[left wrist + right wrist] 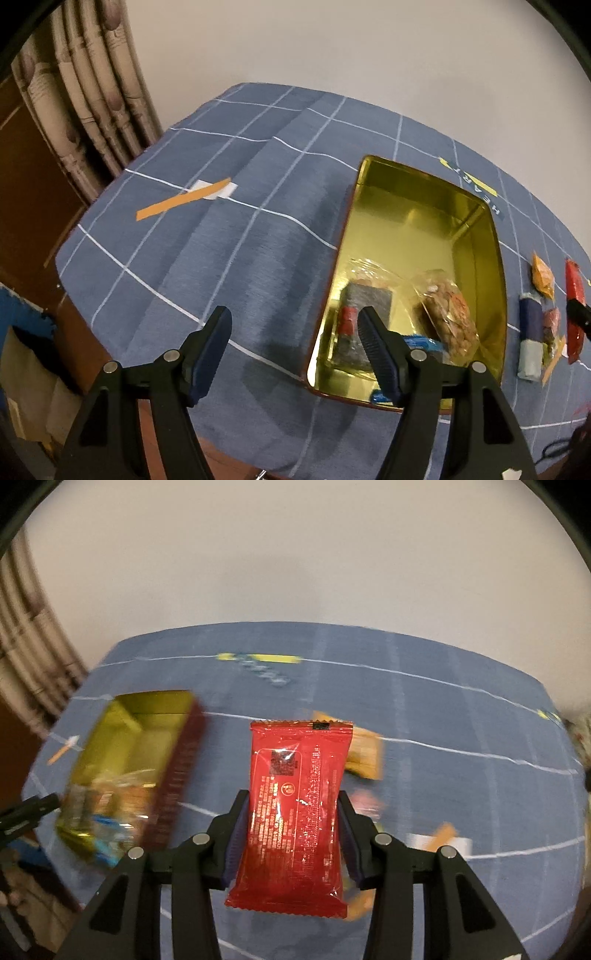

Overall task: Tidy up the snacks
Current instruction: 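Carry the red packet with the right gripper over the tin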

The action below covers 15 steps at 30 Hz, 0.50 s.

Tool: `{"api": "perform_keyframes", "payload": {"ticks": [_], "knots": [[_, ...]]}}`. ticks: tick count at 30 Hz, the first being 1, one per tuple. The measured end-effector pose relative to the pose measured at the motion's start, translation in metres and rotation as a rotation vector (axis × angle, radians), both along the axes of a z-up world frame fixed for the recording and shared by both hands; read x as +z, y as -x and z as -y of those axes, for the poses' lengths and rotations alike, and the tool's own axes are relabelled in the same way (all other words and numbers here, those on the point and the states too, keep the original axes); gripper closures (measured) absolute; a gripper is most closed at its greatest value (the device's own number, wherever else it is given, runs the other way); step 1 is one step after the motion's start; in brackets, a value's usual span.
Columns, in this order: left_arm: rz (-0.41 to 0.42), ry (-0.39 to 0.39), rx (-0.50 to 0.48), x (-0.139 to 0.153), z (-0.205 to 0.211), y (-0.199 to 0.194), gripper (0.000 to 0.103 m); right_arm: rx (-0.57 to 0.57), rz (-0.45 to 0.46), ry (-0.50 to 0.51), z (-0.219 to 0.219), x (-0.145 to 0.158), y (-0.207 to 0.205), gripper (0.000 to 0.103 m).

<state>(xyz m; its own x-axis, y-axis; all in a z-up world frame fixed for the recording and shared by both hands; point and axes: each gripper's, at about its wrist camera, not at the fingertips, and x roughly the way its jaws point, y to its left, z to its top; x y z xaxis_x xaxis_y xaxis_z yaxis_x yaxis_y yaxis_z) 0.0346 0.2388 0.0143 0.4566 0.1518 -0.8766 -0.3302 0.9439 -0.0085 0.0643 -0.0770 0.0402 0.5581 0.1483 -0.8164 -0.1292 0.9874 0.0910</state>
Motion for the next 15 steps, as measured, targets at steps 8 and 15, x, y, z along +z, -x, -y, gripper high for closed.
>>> {"api": "perform_keyframes", "payload": {"ticks": [8, 15], "knots": [[0.001, -0.044, 0.037, 0.001, -0.003, 0.003, 0.035, 0.187, -0.029, -0.040, -0.093, -0.008, -0.002, 0.058], [-0.011, -0.041, 0.051, -0.001, -0.008, 0.003, 0.034, 0.286, -0.057, -0.021, -0.138, -0.024, 0.000, 0.058]]}}
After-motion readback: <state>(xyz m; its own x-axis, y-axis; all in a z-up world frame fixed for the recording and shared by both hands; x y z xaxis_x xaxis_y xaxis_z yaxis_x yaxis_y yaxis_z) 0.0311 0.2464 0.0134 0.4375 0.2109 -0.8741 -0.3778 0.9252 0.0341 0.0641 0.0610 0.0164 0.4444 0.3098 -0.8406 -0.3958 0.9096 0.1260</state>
